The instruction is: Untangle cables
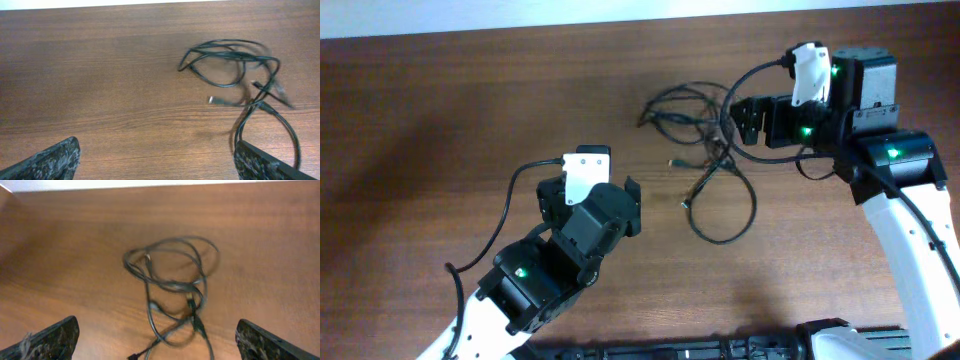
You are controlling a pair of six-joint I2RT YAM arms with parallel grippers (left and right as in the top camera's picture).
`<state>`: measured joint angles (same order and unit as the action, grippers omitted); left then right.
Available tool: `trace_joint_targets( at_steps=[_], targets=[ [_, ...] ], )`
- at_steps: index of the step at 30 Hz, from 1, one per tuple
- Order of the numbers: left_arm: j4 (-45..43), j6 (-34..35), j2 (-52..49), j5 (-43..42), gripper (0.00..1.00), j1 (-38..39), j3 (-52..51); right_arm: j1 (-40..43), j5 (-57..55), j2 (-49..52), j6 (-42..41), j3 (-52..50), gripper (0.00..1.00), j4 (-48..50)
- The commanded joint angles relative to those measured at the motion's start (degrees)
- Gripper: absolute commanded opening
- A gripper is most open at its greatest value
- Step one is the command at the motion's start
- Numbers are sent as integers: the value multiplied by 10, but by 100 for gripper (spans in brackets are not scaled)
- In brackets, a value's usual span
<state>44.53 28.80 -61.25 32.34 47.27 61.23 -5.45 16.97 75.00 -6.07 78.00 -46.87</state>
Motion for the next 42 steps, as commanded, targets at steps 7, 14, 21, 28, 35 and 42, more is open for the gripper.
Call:
trace_joint_targets(
  at_steps=[7,14,21,28,35,42],
  targets=[
    [-2,12,1,45,99,-17,3,-2,-13,13,42,7,99,-44],
    [-2,91,1,42,99,-75,3,-3,59,99,90,7,98,-54],
    [3,89,1,24,99,-112,3,-40,135,218,103,7,98,-35],
    [14,-17,1,-61,99,-192,3,-77,145,266,101,7,98,14],
    [16,-64,1,-75,99,-241,3,-76,139,266,101,7,98,19],
    [16,-64,1,-75,99,-244,3,-77,118,266,103,7,72,22]
  ],
)
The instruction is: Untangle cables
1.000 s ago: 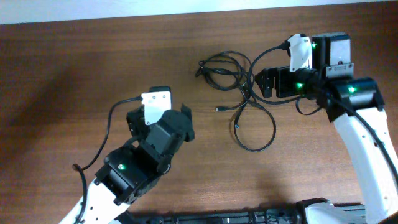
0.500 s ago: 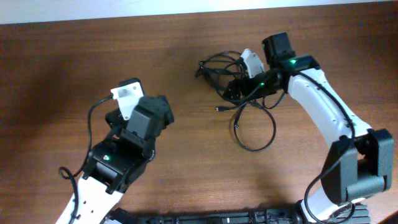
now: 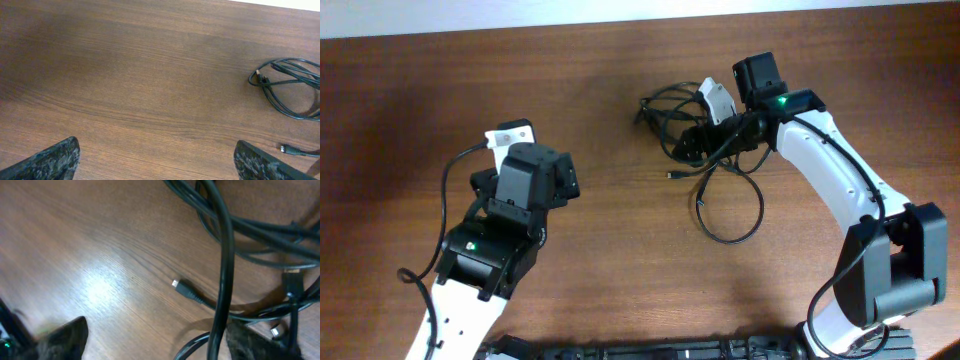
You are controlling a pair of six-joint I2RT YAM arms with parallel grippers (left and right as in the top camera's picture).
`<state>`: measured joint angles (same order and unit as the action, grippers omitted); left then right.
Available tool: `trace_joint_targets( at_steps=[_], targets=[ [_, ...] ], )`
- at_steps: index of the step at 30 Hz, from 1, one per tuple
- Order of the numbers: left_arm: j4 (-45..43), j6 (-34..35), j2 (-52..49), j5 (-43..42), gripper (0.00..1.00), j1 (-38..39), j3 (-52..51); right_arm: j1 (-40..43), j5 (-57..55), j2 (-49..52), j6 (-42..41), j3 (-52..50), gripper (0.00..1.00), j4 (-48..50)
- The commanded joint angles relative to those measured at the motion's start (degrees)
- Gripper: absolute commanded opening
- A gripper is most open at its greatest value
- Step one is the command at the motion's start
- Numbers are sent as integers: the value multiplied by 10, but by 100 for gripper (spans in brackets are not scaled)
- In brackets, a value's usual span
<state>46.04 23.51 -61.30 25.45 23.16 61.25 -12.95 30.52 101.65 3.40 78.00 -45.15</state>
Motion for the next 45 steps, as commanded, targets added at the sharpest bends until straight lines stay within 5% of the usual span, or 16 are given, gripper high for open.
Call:
trace_joint_targets(
  at_steps=[1,10,13,16,18,27,34,45],
  targets=[
    [1,-11,1,-7,99,-3,3,-2,-28,0,9,7,71,6],
    [1,-11,1,-7,99,-3,3,-2,-59,13,8,6,59,10],
    [1,-11,1,-7,99,-3,3,-2,-58,35,7,6,46,26],
    [1,-11,1,-6,99,-3,3,-2,-57,48,-6,6,12,27],
    [1,-11,1,-7,99,-3,3,-2,-55,48,-41,6,4,36],
    [1,-11,1,-7,99,-3,3,-2,-1,20,-54,41,4,-27],
    [1,-11,1,-7,99,-3,3,-2,-38,-79,-37,200,4,-130],
    [1,-11,1,-7,99,-3,3,-2,-121,-172,-37,368,4,-129]
  ],
)
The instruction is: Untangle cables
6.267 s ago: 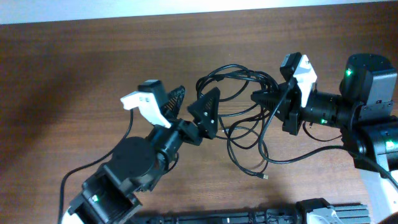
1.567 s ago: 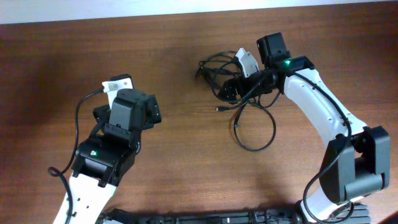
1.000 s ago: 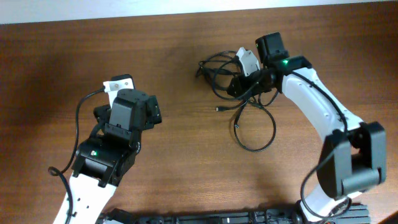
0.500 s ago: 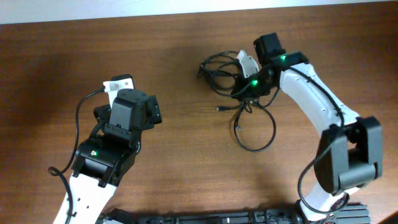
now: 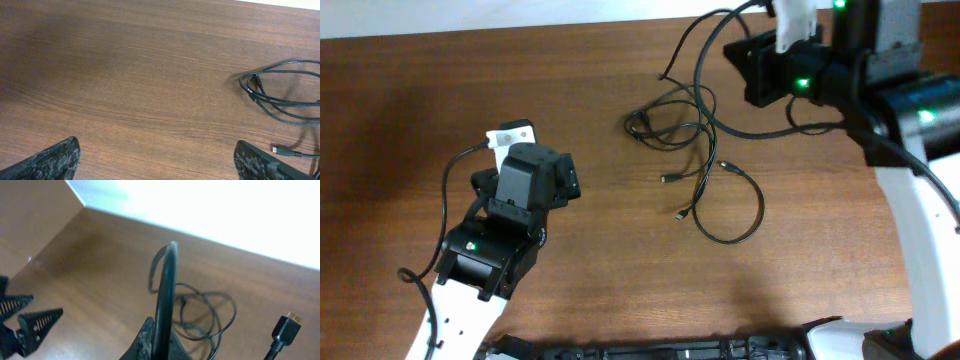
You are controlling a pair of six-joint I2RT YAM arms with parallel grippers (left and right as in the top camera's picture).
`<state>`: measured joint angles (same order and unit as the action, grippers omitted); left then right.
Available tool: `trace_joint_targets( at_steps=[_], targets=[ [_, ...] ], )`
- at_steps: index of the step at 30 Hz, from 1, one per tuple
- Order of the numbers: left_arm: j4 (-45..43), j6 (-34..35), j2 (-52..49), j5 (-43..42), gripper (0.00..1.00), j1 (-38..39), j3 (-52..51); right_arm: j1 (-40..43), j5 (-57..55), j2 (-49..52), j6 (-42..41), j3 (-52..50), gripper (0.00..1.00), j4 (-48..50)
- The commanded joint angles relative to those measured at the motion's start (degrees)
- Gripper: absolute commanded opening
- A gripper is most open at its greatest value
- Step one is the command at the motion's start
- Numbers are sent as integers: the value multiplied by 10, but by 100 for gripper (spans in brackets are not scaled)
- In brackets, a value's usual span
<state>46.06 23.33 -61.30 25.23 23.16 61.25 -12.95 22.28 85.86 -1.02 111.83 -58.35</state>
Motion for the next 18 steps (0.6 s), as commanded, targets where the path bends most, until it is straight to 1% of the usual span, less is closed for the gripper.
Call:
trace_joint_targets(
  at_steps=[1,6,9,12,16,18],
  targets=[
    [0,-9,1,-4,99,-3,3,-2,-40,-19,7,39,4,3],
    [0,-9,1,-4,99,-3,3,-2,-57,-38,7,85,4,3],
    [0,-9,1,-4,99,-3,3,-2,-99,-46,8,110,4,7],
    [0,-9,1,-4,99,-3,3,-2,-172,-58,12,120,4,28],
    [0,-9,1,-4,99,-3,3,-2,-222,-64,93,120,4,37],
    [0,-9,1,-4,99,-3,3,-2,-275,-63,110,120,4,37]
  ],
)
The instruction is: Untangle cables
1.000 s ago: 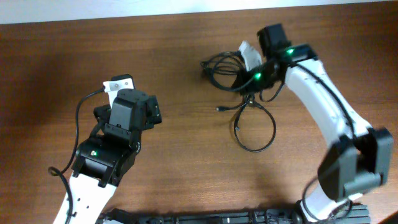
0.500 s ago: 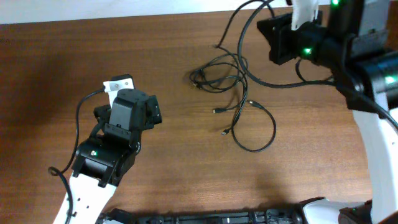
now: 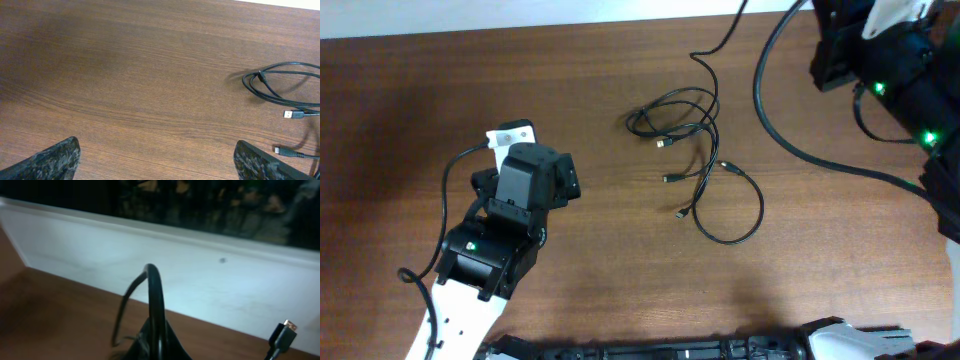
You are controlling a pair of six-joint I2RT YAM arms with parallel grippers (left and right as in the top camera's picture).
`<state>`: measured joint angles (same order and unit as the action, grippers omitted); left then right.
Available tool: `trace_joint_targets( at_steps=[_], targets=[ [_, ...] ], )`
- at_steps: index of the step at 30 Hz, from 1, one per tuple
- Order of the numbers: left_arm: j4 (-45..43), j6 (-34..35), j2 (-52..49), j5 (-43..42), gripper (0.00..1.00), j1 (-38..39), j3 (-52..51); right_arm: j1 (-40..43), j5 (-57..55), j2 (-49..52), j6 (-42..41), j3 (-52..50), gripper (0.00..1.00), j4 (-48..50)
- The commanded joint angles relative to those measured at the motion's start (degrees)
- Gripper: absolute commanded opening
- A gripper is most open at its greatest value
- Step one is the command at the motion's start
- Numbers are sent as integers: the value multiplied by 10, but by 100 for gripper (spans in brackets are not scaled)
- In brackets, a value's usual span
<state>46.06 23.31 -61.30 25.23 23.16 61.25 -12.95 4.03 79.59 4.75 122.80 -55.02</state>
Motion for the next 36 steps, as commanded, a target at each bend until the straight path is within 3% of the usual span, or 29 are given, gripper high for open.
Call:
trace_joint_targets(
  at_steps=[1,6,12,29,36],
  targets=[
    [0,-9,1,-4,99,-3,3,-2,-117,-1,56,10,4,4],
    [0,-9,1,-4,99,-3,3,-2,-300,0,104,10,4,32],
    [0,-9,1,-4,99,-3,3,0,-427,2,165,10,4,51],
    [0,-9,1,-4,99,-3,3,35,-387,123,160,9,4,36],
    [0,-9,1,-4,99,-3,3,70,-417,130,161,9,4,149]
  ],
)
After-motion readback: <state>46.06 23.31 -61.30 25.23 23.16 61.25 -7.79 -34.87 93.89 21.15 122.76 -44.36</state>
